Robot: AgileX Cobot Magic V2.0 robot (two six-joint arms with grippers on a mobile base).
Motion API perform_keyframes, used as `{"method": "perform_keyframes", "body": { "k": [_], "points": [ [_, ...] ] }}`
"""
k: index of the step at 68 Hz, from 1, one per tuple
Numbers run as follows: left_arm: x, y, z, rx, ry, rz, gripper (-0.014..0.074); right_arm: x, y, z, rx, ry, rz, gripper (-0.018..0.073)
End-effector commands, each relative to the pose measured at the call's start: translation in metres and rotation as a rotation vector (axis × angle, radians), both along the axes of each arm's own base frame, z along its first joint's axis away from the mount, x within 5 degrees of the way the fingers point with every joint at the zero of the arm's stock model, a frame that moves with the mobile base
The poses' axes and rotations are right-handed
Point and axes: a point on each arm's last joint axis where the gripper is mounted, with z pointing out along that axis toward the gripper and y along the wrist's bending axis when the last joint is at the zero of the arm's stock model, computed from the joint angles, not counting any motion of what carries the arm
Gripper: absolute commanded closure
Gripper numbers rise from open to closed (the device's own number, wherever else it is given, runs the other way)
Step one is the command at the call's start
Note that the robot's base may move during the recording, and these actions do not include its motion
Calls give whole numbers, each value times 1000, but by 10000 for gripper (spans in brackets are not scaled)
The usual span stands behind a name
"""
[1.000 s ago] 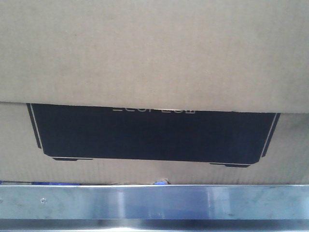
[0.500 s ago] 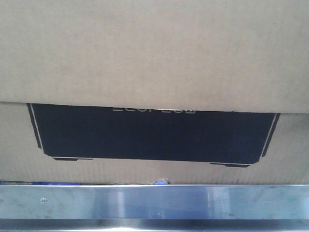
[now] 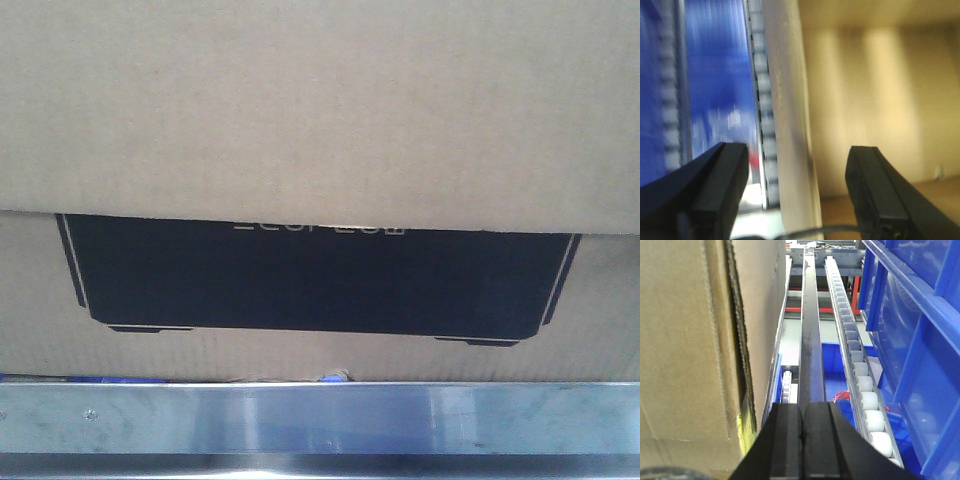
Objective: Grab box from left shelf to table start
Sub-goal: 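Clamp the brown cardboard box's side walls with both grippers on the shelf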
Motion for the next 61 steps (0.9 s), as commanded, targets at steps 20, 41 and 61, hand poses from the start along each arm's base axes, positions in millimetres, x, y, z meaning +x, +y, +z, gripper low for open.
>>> {"method": "perform_keyframes", "body": {
  "k": [20,41,61],
  "points": [
    [33,-10,5,6,79,2,266,-1,1,15,30,-147,7,504],
    [34,-10,4,9,88,2,267,-17,0,63,53,-88,-7,-65],
    [35,-10,4,10,87,3,267,-33,0,145,75,-49,-3,-32]
  ]
}}
